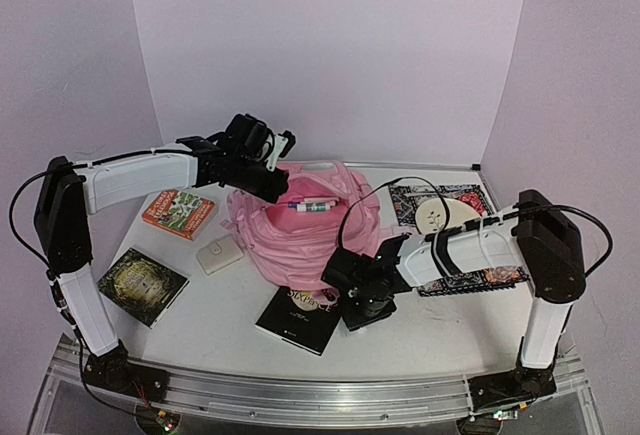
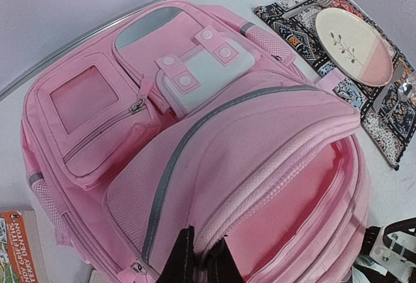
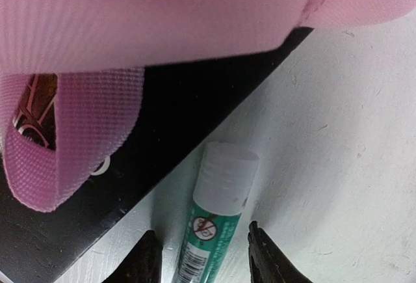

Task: Pack the student bag
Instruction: Pick up the glue stick from the center of the board, then place the glue stick in the upper front pocket of the bag.

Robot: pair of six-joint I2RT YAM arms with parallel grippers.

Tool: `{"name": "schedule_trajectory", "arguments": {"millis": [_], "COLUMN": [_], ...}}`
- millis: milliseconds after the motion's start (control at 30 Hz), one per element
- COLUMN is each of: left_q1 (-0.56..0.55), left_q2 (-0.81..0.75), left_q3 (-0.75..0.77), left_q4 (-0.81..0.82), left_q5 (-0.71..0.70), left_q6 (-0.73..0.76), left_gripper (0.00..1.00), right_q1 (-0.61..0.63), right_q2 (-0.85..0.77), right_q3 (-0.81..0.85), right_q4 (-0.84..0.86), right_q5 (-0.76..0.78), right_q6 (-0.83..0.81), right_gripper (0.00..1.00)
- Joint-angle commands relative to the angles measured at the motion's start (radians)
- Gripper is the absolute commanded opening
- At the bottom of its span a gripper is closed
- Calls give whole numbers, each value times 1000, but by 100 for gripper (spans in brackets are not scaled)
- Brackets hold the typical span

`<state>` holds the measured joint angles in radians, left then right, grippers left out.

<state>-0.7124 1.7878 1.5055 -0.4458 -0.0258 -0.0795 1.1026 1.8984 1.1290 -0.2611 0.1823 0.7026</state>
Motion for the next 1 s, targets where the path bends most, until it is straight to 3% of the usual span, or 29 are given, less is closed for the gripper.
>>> {"name": "schedule_trajectory", "arguments": {"millis": [0, 100, 300, 600, 967], "left_q1": [13, 13, 13, 13, 13], "left_q2": [-15, -19, -24, -29, -68], "left_q3": [28, 26, 25, 28, 25], "left_q4": [64, 62, 60, 58, 42], "left_q5": [-2, -2, 9, 105, 234], "left_q6": [-25, -24, -20, -23, -15], "left_gripper": [0, 0, 0, 0, 0], "right_q1": [-3, -3, -2, 6, 6], "right_q2": [46, 42, -101, -282, -231], "right_q3": [-8, -21, -54, 28, 122], "right_q4": [-99, -105, -127, -111, 135], "right_q5": [82, 104, 191, 273, 408], "right_q6": [-24, -36, -107, -492, -1136], "right_gripper": [38, 21, 1, 0, 0]}}
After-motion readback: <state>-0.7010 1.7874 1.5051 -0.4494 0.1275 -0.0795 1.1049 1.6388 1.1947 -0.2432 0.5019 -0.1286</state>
